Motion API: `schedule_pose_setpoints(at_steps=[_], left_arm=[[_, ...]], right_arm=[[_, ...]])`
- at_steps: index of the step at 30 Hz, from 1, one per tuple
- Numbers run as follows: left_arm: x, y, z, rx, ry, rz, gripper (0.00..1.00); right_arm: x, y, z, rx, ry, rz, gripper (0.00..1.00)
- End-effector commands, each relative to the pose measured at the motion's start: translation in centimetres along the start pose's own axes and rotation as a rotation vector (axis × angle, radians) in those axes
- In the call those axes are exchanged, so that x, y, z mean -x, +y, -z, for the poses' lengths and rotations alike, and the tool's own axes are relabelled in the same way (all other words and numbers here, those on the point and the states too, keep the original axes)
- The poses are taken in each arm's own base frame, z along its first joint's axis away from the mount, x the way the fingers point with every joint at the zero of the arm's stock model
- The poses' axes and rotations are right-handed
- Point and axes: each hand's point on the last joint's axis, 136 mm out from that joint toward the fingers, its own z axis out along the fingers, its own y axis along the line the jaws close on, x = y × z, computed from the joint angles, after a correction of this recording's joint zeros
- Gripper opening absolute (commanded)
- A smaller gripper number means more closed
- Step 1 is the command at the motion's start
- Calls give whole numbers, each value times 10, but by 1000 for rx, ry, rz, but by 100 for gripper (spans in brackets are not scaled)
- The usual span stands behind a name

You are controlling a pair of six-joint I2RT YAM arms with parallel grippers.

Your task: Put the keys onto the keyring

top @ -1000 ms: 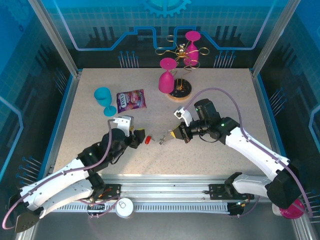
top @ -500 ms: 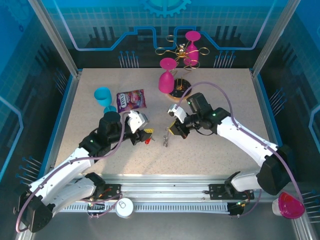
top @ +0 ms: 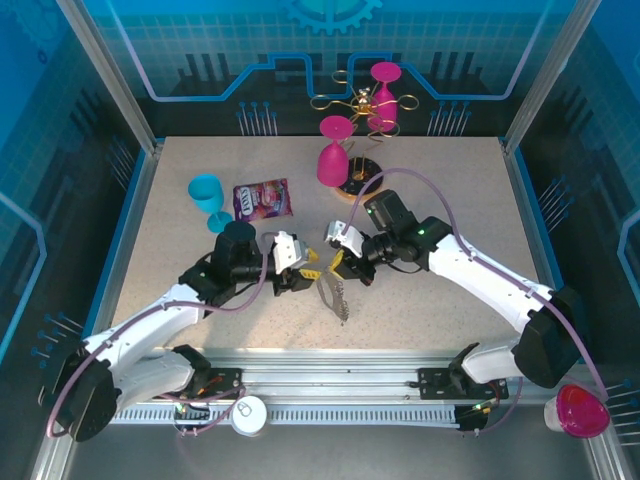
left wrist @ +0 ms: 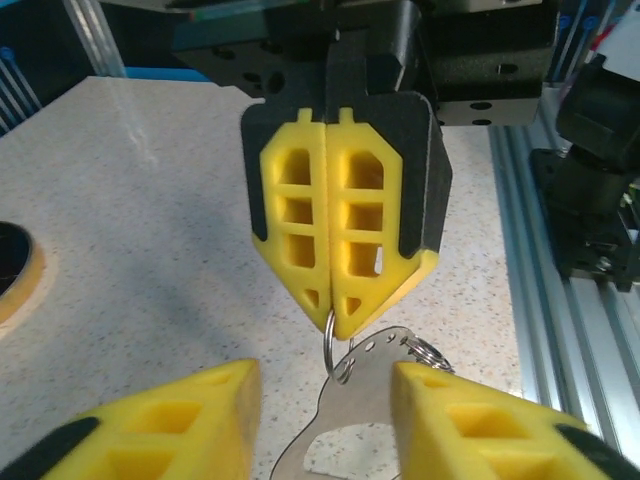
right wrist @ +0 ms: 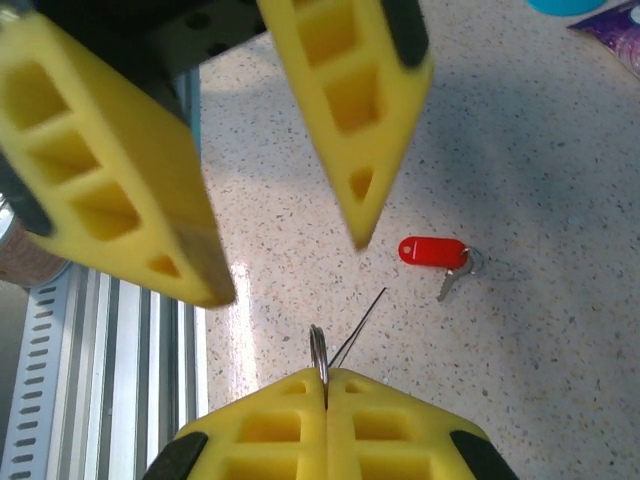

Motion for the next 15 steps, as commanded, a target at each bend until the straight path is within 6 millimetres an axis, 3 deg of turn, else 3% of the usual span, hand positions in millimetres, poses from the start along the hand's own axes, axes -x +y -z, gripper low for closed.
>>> schedule_pose_setpoints(at_steps=[1, 15], left_arm=[[0, -13, -4, -93, -31, -7, 33], [-4, -14, -8, -121, -20, 10, 28]], right_arm=[[7, 14, 0, 47, -39, 62, 0], [14, 28, 3, 77, -75, 107, 0]])
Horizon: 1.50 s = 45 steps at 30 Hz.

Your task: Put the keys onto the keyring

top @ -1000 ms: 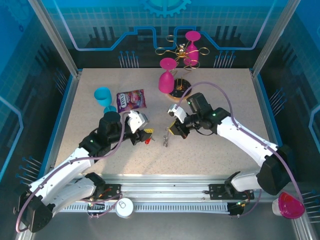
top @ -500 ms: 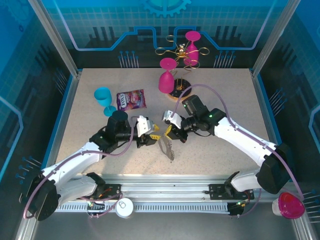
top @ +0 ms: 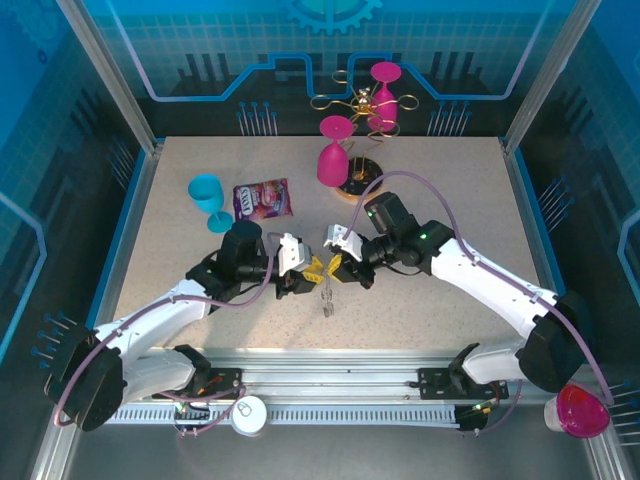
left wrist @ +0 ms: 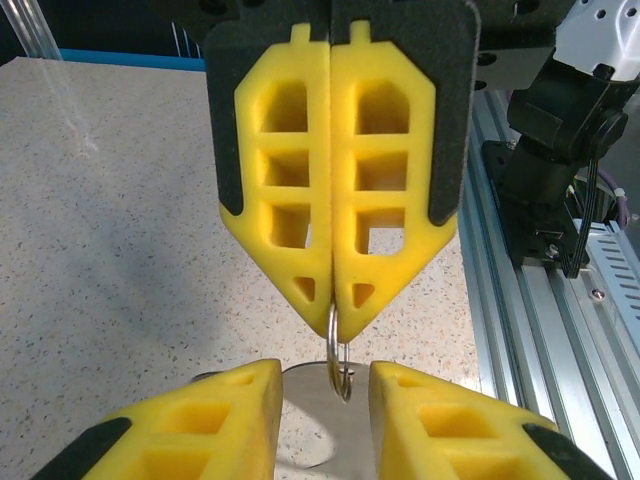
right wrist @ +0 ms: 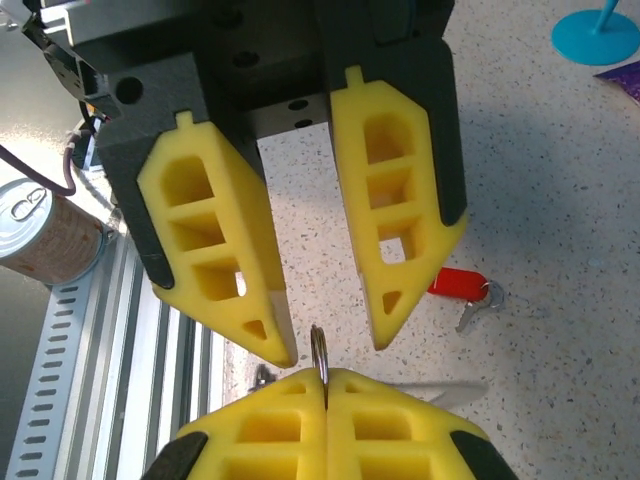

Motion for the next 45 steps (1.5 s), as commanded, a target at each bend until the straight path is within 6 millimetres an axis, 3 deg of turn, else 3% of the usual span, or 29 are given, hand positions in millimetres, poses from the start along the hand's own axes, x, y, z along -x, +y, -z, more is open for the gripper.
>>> schedule_pose_setpoints(at_steps=[1, 11, 13, 15, 18, 22, 26, 30, 37, 45], left_arm=[[4, -5, 0, -36, -26, -22, 26], [11, -10, 1, -59, -49, -36, 0], [13, -10, 2, -54, -63, -42, 0], [17, -7, 4, -22, -99, -37, 0], [26, -1, 7, 31, -227, 18, 0], [35, -1, 14, 46, -378, 91, 0], [44, -3, 18, 26, -481, 105, 0], [45, -7, 13, -26, -498, 103, 0], [47, -18, 4, -85, -493, 70, 0], [48, -24, 0, -107, -490, 60, 0]], right_arm=[[6, 15, -1, 47, -31, 47, 0], [13, 17, -2, 30, -41, 67, 0], [16, 13, 4, -5, -65, 52, 18], [23, 3, 19, -62, -137, 9, 30], [30, -6, 48, -112, -325, -60, 37], [20, -4, 61, -196, -506, -30, 47], [16, 9, 61, -203, -600, 71, 45], [17, 16, 50, -144, -588, 79, 42], [19, 9, 42, -144, -582, 61, 35], [27, 18, 38, -85, -595, 88, 28]])
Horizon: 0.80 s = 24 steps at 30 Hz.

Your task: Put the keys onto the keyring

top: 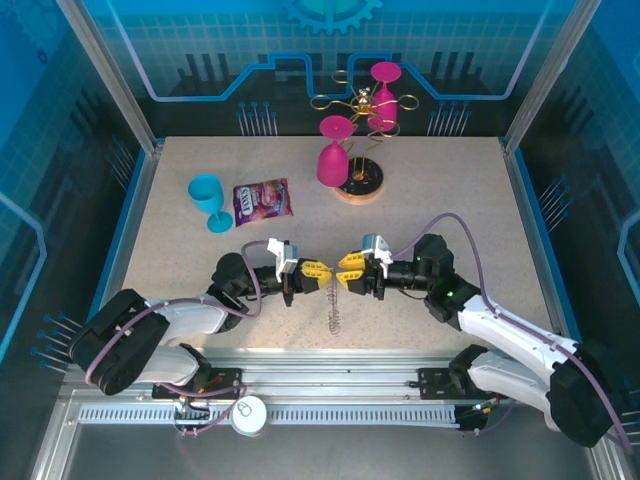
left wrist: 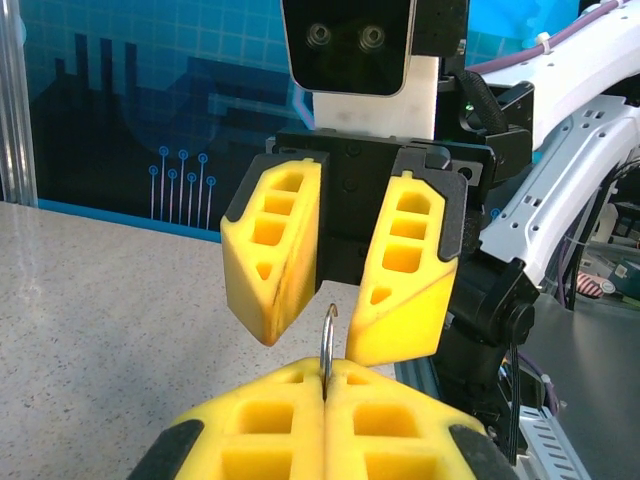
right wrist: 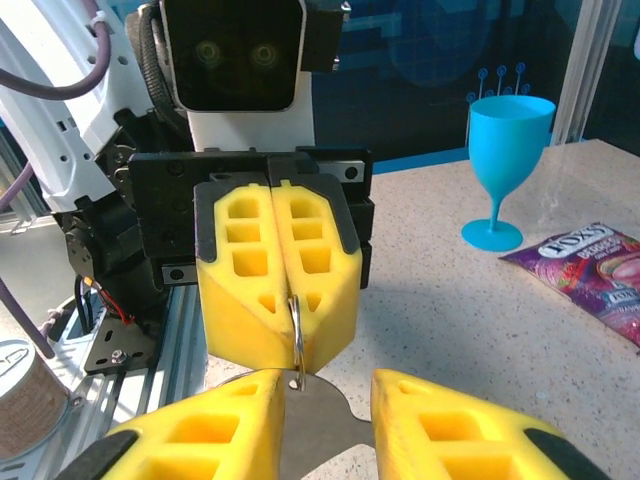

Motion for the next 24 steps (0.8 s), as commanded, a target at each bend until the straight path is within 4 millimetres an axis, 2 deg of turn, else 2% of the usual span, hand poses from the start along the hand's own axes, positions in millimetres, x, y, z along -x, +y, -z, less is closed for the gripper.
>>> schedule_pose_setpoints(at_steps=[1, 8, 9, 11, 12, 13, 17, 24], left_arm=[[18, -9, -6, -53, -45, -64, 0], [20, -13, -7, -69, -46, -69, 0], [20, -13, -7, -70, -46, -69, 0], [21, -15, -7, -73, -49, -74, 0], [21, -15, -7, -72, -48, -73, 0], [21, -14, -7, -67, -48, -75, 4], [14, -6, -3, -5, -30, -88, 32], [-12, 5, 2, 55, 117, -104, 33]], right_arm=[[24, 11, -4, 59, -60, 53, 26], [21, 11, -8, 60, -50, 56, 15], [22, 11, -8, 62, -49, 56, 12], [22, 12, -9, 71, -46, 60, 0], [22, 13, -9, 76, -43, 61, 0], [21, 14, -9, 79, -38, 63, 0], [16, 11, -7, 54, 15, 94, 0], [0, 9, -2, 43, 177, 123, 0]])
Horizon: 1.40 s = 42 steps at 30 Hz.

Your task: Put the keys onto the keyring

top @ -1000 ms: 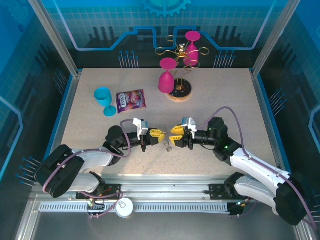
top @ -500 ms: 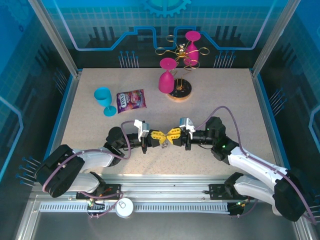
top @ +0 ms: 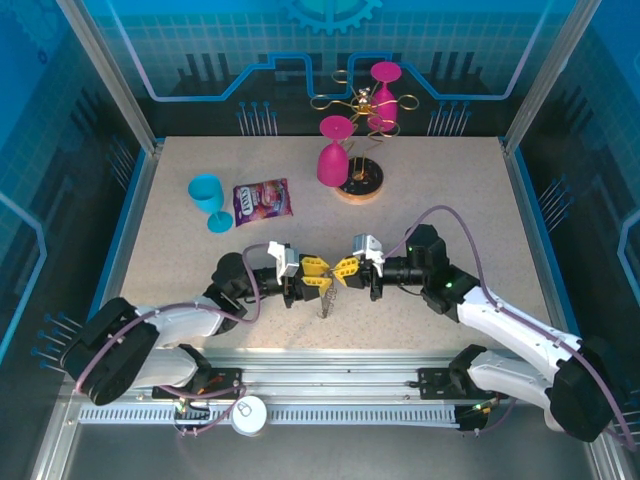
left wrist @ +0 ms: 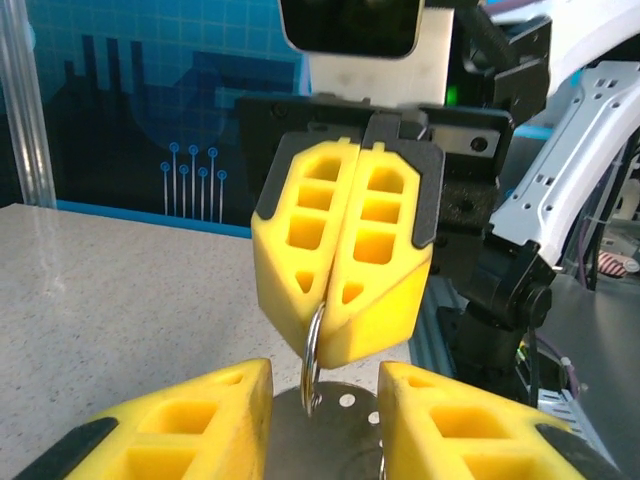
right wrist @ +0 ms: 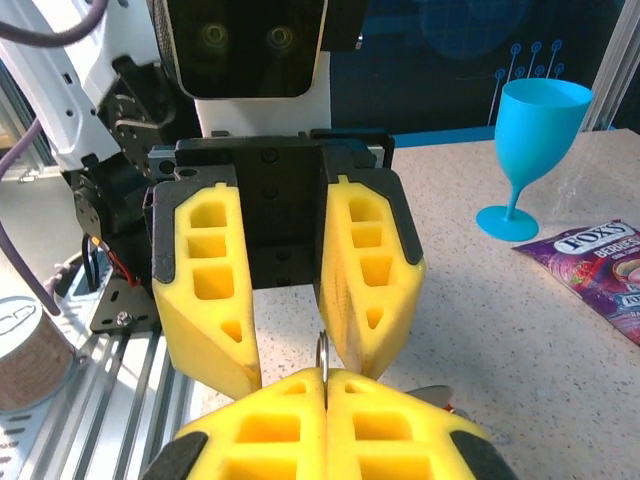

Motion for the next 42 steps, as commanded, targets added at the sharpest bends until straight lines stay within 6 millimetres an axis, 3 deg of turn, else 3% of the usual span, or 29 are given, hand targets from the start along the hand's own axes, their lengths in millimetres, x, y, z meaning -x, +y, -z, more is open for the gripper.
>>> schedule_pose_setpoints(at_steps=[1, 10, 11, 16, 29, 36, 42], left_arm=[[-10, 6, 0, 26, 95, -50, 32], [-12, 7, 5, 51, 198, -111, 29], [-12, 6, 5, 46, 201, -109, 29], [-10, 4, 2, 19, 202, -112, 27], [-8, 1, -1, -9, 207, -120, 23], [-8, 0, -2, -28, 207, -122, 16], [-4, -5, -2, -50, 196, -146, 0]], right_arm=[[-3, 4, 4, 2, 90, 58, 0], [-16, 7, 8, 28, 304, 104, 0], [-7, 5, 8, 25, 311, 127, 0], [-5, 8, 6, 44, 385, 174, 0], [-9, 14, -3, 98, 518, 249, 0], [-5, 16, -10, 115, 519, 264, 0], [-4, 17, -14, 127, 519, 256, 0]])
